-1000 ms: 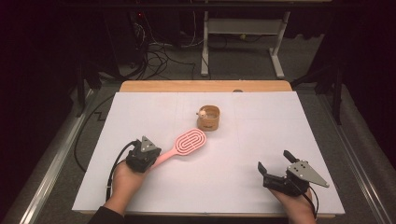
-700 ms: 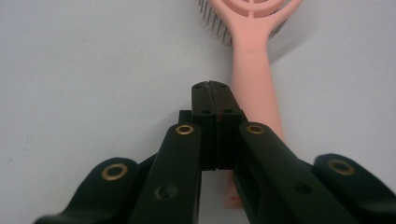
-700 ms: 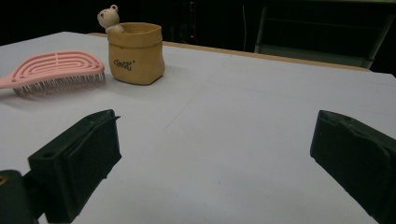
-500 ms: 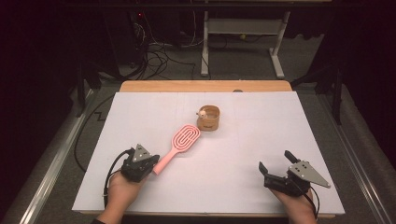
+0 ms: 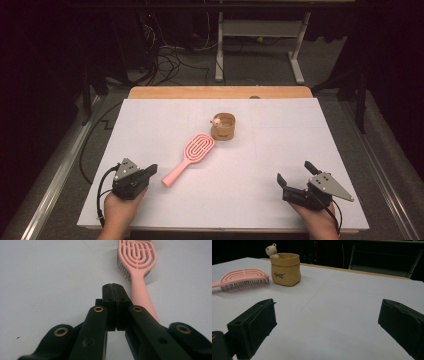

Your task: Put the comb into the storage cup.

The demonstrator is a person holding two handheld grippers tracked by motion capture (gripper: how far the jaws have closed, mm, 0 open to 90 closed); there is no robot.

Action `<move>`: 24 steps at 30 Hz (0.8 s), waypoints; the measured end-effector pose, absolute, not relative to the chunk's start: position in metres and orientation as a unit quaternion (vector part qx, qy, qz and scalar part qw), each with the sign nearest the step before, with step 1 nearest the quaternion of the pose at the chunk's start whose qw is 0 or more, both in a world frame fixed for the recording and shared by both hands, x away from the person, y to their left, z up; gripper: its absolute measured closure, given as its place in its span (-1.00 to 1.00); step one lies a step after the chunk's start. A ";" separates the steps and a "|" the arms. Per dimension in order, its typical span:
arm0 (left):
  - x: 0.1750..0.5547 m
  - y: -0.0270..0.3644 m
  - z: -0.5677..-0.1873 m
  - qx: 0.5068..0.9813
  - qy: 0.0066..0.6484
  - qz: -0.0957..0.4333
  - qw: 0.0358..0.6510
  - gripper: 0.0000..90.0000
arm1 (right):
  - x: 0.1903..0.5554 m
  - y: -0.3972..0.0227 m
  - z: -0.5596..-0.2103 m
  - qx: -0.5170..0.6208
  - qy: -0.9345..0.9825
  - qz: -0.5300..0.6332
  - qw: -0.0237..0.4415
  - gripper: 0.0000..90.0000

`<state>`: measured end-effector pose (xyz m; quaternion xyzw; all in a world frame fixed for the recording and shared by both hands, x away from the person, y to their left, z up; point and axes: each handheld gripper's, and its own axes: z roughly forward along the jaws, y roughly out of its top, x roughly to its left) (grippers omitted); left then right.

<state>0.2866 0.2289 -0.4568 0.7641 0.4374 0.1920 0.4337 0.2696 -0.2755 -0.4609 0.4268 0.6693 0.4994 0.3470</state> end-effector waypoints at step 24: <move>0.289 0.228 -0.460 0.749 0.431 0.195 0.464 0.19 | 0.269 -0.276 -0.462 0.425 0.672 0.501 0.342 -0.95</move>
